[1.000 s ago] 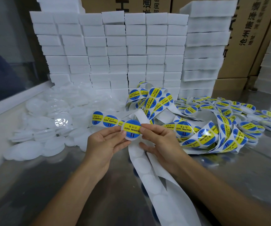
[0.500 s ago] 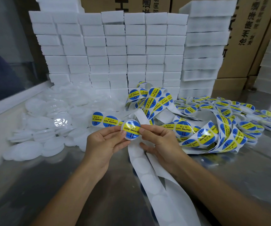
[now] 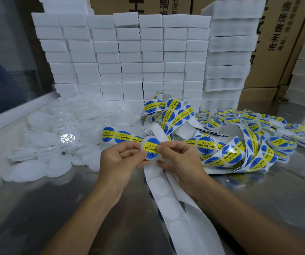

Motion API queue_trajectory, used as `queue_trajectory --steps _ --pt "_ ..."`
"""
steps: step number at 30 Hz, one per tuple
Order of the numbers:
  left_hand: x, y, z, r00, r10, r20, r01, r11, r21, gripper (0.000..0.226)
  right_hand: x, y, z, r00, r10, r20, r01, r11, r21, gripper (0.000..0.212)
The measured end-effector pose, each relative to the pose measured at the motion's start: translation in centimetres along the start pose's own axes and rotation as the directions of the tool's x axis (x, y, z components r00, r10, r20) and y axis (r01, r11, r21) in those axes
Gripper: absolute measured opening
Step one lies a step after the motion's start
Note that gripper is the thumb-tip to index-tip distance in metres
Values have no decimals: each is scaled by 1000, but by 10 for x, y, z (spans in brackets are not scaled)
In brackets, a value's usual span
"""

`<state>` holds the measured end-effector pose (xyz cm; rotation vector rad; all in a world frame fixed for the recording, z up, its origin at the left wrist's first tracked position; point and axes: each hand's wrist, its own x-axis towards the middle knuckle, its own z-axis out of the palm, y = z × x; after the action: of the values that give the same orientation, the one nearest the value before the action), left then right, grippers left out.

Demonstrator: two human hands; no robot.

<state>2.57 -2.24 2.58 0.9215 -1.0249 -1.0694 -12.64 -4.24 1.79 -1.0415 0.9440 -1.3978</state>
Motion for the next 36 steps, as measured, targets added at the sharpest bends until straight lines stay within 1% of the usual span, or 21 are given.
queue_trajectory --steps 1,3,4,5,7,10,12,13,15,16,18,20,23,24,25,26,28,30,31,34,36 --pt "0 0 0 1000 3 4 -3 1000 -6 14 0 1 1 1000 -13 -19 13 1000 5 10" --pt "0 0 -1 1000 -2 7 2 999 -41 14 0 3 2 996 -55 -73 55 998 7 27" --pt "0 0 0 1000 -13 10 13 997 -72 13 0 3 3 992 -93 -86 92 996 -21 30" --pt "0 0 0 999 -26 22 28 994 -108 12 -1 4 3 987 -140 -77 135 988 -69 29" --pt "-2 -1 3 996 -40 75 53 983 -175 10 -5 5 5 974 -229 -7 224 958 -181 24" --pt "-4 -2 6 990 -40 137 74 965 -252 8 -7 6 6 946 -310 96 324 898 -296 29" --pt "-4 -2 7 987 -47 155 88 958 -271 12 -6 5 4 920 -377 105 385 824 -416 27" --pt "-5 -2 7 985 -56 164 99 959 -267 14 -4 4 3 904 -415 101 411 784 -465 22" --pt "-7 -4 11 978 -80 194 126 962 -242 15 0 1 0 877 -475 69 442 744 -502 10" --pt "-8 -5 13 973 -89 213 138 964 -226 14 1 0 -2 868 -495 49 447 734 -512 8" --pt "-9 -6 17 968 -95 231 145 967 -210 14 3 -2 -4 866 -498 37 442 731 -520 8" --pt "-9 -6 16 971 -85 223 133 969 -208 13 2 -3 -5 891 -449 64 420 765 -487 4" --pt "-8 -2 10 976 -45 211 76 988 -138 12 0 -3 -2 924 -371 91 366 790 -492 38" --pt "-8 -2 9 975 -29 220 51 994 -97 12 0 -5 -2 928 -365 78 355 795 -491 43" --pt "-8 -2 9 970 -16 244 31 998 -56 11 0 -8 -2 929 -365 56 347 811 -472 41" --pt "-9 -3 10 960 -10 279 18 999 -26 10 2 -10 -4 926 -376 32 349 821 -453 34" --pt "-11 -4 13 943 -17 332 18 1000 -2 9 5 -12 -10 902 -431 7 384 796 -468 27" --pt "-11 -4 15 940 -24 341 24 1000 5 9 7 -11 -13 888 -459 17 411 778 -476 25" --pt "-11 -5 15 942 -22 335 19 1000 11 8 5 -10 -12 892 -451 25 409 783 -469 25" --pt "-11 -6 12 943 -4 332 -17 998 59 7 2 -9 -9 911 -411 -2 349 775 -528 44" --pt "-10 -5 11 936 -5 351 -20 997 68 11 4 -11 -11 914 -405 -18 333 775 -537 43"
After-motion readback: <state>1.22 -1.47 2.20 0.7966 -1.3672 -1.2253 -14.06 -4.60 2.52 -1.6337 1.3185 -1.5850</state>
